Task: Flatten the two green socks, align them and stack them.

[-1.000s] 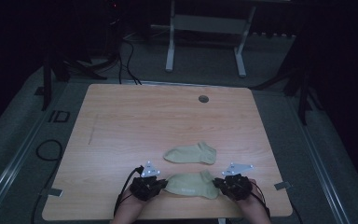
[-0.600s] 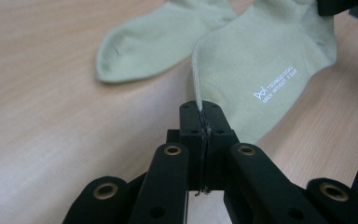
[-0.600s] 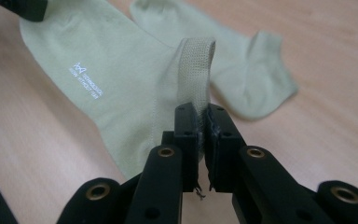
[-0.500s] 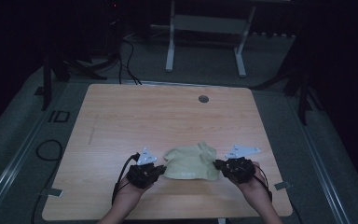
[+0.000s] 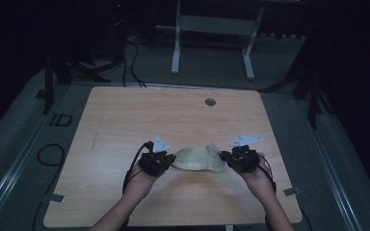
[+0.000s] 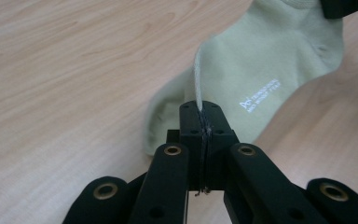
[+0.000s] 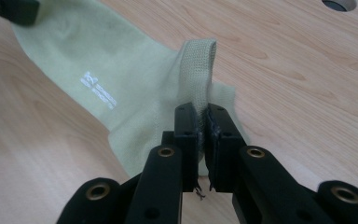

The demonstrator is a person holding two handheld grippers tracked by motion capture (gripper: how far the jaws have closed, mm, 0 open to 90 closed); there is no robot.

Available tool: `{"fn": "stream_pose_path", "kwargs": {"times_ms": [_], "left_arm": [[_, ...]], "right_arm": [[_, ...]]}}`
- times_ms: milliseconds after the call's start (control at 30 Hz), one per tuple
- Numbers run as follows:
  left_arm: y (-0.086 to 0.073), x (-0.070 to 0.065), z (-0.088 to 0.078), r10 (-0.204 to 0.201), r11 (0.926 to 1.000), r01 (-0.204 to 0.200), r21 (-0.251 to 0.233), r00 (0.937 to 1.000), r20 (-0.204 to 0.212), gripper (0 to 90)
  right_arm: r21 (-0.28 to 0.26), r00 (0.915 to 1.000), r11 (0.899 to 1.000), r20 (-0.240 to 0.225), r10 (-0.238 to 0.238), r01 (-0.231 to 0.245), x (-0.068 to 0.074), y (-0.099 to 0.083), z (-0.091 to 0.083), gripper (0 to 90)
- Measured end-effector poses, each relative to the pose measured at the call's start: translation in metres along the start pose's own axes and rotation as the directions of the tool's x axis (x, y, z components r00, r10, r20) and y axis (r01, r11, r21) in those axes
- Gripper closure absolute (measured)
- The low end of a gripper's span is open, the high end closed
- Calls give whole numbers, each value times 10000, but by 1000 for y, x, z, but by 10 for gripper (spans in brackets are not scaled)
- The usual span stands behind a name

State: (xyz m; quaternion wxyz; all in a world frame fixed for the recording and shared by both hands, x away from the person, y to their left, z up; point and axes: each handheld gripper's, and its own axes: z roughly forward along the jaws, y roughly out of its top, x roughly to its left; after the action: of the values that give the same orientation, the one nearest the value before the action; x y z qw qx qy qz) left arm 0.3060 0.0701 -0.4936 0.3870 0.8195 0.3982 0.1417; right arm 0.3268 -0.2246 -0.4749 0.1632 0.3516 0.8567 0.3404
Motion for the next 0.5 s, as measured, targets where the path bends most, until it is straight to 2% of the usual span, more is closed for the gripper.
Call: {"fn": "stream_pose_path", "kwargs": {"times_ms": [133,167,267,500], "left_arm": [[4,10,11,-204,9993,204,309,9998,-4,886],[4,12,14,-356,9988,352,352,9993,119,886],[2,16,21,-422,9978,418,517,9991,81,886],[-8,21,42,-727,9939,700,849,9969,288,886]], "right_arm": [[275,9996,9993,147,239,-243,-12,1,11,840],[342,9994,9989,135,321,-326,-15,0,14,839],[546,9989,9974,154,453,-461,-22,-1,23,839],[1122,9978,9917,280,593,-621,-29,-11,50,837]]}}
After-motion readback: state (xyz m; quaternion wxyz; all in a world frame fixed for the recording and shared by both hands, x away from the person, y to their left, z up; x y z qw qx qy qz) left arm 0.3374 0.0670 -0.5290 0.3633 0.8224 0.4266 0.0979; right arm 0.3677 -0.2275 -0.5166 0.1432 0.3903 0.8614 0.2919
